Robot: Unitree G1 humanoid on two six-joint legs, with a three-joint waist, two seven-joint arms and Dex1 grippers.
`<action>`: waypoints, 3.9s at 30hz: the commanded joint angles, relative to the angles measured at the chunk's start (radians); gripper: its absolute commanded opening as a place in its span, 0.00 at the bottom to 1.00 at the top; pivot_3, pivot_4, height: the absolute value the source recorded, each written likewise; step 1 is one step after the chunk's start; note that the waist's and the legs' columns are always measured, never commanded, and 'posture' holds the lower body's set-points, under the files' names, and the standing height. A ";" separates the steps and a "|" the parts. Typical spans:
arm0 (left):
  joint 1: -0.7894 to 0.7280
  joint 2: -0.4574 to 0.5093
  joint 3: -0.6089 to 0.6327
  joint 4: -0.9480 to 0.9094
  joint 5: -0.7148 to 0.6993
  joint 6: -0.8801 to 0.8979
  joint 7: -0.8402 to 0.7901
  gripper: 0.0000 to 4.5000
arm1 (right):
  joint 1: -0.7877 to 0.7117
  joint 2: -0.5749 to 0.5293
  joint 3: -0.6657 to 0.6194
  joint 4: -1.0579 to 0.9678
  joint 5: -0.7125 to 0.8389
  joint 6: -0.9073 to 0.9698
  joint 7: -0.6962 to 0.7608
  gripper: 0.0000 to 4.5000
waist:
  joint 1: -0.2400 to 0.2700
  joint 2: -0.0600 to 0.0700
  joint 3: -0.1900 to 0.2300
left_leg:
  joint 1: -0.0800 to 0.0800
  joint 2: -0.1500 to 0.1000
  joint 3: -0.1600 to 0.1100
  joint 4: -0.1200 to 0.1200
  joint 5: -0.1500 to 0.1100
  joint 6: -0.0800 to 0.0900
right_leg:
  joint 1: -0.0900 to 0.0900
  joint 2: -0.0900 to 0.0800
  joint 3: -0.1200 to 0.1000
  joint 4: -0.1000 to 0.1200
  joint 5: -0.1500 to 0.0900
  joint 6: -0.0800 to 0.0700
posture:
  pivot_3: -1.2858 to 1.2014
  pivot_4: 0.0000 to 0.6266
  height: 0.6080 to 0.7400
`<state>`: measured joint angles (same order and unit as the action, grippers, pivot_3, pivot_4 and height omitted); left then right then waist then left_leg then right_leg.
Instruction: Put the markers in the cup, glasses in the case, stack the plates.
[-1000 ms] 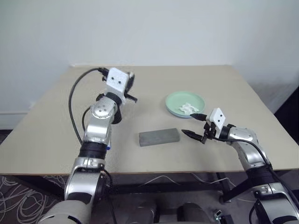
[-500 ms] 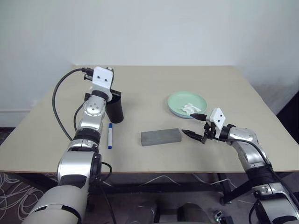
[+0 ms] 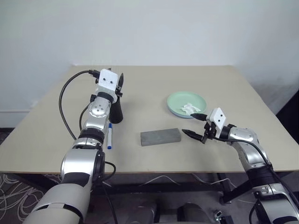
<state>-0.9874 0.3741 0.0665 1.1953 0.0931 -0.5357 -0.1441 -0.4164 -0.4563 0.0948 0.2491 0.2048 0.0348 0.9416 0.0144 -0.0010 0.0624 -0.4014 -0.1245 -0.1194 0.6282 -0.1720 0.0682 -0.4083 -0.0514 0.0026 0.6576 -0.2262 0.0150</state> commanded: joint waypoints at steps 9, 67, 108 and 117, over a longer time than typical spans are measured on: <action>0.116 -0.069 0.053 -0.522 -0.289 0.357 -0.346 0.51 | -0.025 0.000 -0.011 -0.031 0.006 -0.009 0.000 0.95 | -0.006 0.000 0.000 | -0.001 0.000 0.000 0.001 0.000 0.000 | 0.000 0.000 0.000 0.000 0.000 0.000 | 0.52 0.00 0.97; 0.509 -0.097 0.212 -1.134 -0.285 1.581 0.215 0.41 | -0.052 0.045 0.003 0.076 -0.024 -0.080 0.005 0.95 | -0.003 0.001 0.000 | 0.003 0.001 0.000 -0.003 0.000 0.000 | 0.001 0.002 0.009 0.001 0.000 -0.001 | 0.52 0.00 0.97; 0.330 0.007 0.117 -0.924 -0.039 0.537 0.225 0.03 | -0.090 0.053 0.008 0.119 -0.031 -0.096 0.008 0.95 | 0.001 0.001 0.000 | 0.002 0.001 0.001 -0.003 0.000 0.000 | 0.001 0.000 0.007 -0.001 0.000 -0.001 | 0.52 0.00 0.97; 0.062 -0.003 0.099 -0.340 -0.067 0.240 0.114 0.03 | -0.094 0.053 0.001 0.118 -0.035 -0.100 0.003 0.95 | -0.001 0.001 0.000 | 0.001 0.001 0.001 -0.004 0.000 0.000 | -0.001 0.001 0.006 -0.002 0.000 0.000 | 0.52 0.00 0.97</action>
<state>-0.8727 0.3677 0.1683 0.8002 0.0309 -0.2336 -0.0115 -0.4923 -0.3986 0.1177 0.3886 0.1622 -0.0479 0.9515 0.0133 -0.0004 0.0628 -0.4010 -0.1238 -0.1188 0.6244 -0.1722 0.0680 -0.4097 -0.0508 0.0089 0.6554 -0.2265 0.0147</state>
